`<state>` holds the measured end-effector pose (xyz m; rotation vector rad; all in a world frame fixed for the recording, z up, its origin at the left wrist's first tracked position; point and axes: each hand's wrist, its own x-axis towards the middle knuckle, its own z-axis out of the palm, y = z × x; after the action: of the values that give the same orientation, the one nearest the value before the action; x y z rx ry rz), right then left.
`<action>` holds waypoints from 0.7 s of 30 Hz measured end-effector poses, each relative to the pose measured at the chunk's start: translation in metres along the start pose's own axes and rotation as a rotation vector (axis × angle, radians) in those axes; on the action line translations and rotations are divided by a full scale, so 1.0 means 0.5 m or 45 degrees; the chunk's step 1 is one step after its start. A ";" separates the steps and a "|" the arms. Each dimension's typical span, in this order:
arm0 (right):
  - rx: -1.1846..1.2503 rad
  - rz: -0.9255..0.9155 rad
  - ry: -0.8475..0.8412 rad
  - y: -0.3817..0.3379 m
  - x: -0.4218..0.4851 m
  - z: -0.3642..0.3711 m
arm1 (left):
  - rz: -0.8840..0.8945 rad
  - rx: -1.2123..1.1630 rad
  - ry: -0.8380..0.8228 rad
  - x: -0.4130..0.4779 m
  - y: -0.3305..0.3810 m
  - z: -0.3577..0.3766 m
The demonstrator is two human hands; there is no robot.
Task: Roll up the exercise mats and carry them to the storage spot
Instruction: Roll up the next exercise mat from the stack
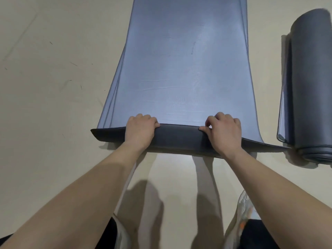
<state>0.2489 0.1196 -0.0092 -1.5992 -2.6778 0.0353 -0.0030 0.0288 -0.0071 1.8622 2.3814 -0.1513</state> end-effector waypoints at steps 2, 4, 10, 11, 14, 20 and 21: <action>-0.073 -0.029 0.132 -0.006 0.015 0.013 | -0.017 0.026 0.007 0.031 -0.001 0.012; -0.114 -0.109 0.327 -0.016 0.010 0.020 | -0.054 -0.004 -0.019 0.067 -0.004 0.024; -0.163 -0.193 -0.180 -0.028 -0.082 0.064 | -0.072 -0.132 0.026 0.102 0.000 0.065; -0.151 -0.189 -0.215 -0.026 -0.080 0.070 | -0.058 -0.225 0.138 0.093 0.002 0.067; -0.140 -0.235 -0.246 -0.019 -0.055 0.081 | 0.062 -0.360 0.432 0.049 0.004 0.072; -0.166 -0.317 -0.412 -0.011 -0.039 0.093 | 0.174 0.038 -0.123 -0.061 -0.007 0.113; -0.161 -0.327 -0.444 -0.014 -0.040 0.094 | 0.190 0.055 -0.180 -0.064 -0.007 0.118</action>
<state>0.2508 0.0983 -0.0561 -1.3738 -3.1932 0.1569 0.0029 -0.0114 -0.0603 1.9685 2.1548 -0.3123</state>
